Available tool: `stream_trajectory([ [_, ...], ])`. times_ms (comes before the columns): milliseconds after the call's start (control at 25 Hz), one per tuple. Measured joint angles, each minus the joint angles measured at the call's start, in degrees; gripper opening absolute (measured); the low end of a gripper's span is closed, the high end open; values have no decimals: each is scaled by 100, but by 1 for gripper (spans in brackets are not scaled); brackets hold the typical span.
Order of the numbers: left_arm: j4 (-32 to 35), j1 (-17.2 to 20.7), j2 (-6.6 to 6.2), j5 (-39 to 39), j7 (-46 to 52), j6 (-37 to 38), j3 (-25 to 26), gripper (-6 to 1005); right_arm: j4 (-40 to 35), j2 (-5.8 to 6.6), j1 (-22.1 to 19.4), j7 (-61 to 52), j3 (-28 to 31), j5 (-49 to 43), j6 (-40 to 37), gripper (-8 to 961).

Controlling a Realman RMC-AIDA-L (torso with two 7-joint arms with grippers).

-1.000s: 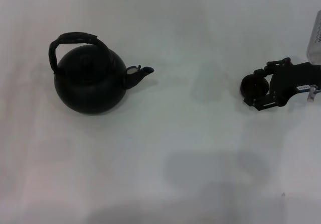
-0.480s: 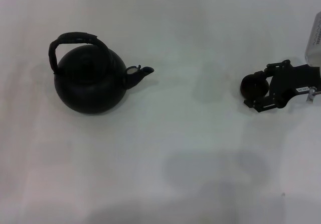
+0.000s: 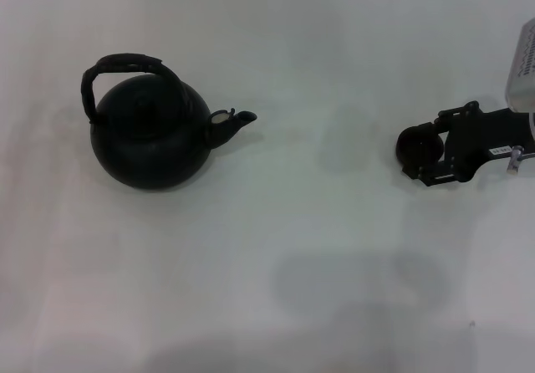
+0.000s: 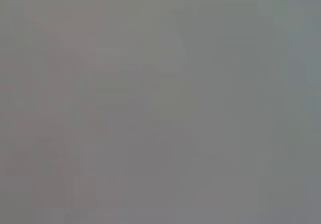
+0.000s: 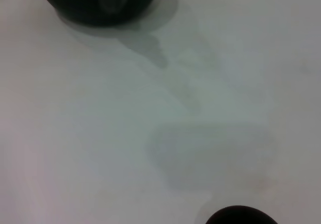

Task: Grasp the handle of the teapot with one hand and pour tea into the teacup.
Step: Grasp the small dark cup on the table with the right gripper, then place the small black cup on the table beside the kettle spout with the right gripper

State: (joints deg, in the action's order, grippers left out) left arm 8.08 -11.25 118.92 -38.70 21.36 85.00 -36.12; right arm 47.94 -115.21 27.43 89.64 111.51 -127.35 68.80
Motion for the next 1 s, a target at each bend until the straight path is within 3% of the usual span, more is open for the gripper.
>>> stream_trajectory([
  [400, -1, 8, 6, -82, 0, 4, -10, 530, 407, -7, 115, -103, -63, 305, 539, 719],
  [1000, -9, -24, 16, -295, 7, 56, -40, 529, 425, -50, 667, -601, -1413, 667, -72, 719],
])
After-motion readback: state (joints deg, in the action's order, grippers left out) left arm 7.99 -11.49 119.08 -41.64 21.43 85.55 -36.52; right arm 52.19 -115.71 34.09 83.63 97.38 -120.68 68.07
